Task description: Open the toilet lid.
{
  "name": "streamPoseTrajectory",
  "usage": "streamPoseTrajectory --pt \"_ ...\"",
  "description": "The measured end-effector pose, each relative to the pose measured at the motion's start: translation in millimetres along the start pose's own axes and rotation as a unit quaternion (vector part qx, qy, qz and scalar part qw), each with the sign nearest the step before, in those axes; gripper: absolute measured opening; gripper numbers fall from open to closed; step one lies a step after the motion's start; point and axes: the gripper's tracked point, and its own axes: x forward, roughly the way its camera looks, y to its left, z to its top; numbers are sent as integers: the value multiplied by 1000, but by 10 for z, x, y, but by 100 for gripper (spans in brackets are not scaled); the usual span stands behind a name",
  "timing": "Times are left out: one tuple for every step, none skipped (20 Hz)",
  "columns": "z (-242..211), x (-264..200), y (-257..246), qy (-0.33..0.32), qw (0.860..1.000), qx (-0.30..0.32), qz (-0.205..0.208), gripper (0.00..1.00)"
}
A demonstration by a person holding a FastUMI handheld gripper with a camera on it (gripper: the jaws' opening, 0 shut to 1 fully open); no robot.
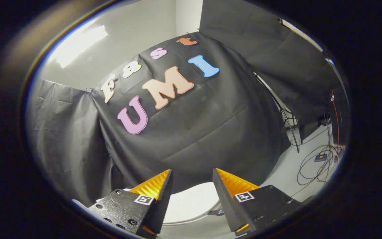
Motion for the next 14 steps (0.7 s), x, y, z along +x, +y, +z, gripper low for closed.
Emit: streamPoseTrajectory --pt "-23 3 -14 2 1000 5 2 73" --pt "-35 22 -28 5 1000 11 3 73" --pt "-70 43 -35 9 1000 19 5 73" --pt "-111 60 -62 11 1000 27 6 73" --pt "-137 78 -73 12 999 36 8 73" --pt "-162 103 -90 14 999 44 9 73" --pt "-199 123 -111 16 998 53 11 73" --pt "-219 149 -130 17 998 62 13 73" --pt "-250 172 -144 16 997 74 14 73" --pt "-277 194 -172 14 996 88 16 73" --pt "-298 229 -197 11 994 103 17 73" --pt "-337 260 -232 8 993 118 17 73" --pt "-372 299 -267 6 991 134 15 74" --pt "-432 341 -306 3 989 149 11 73"
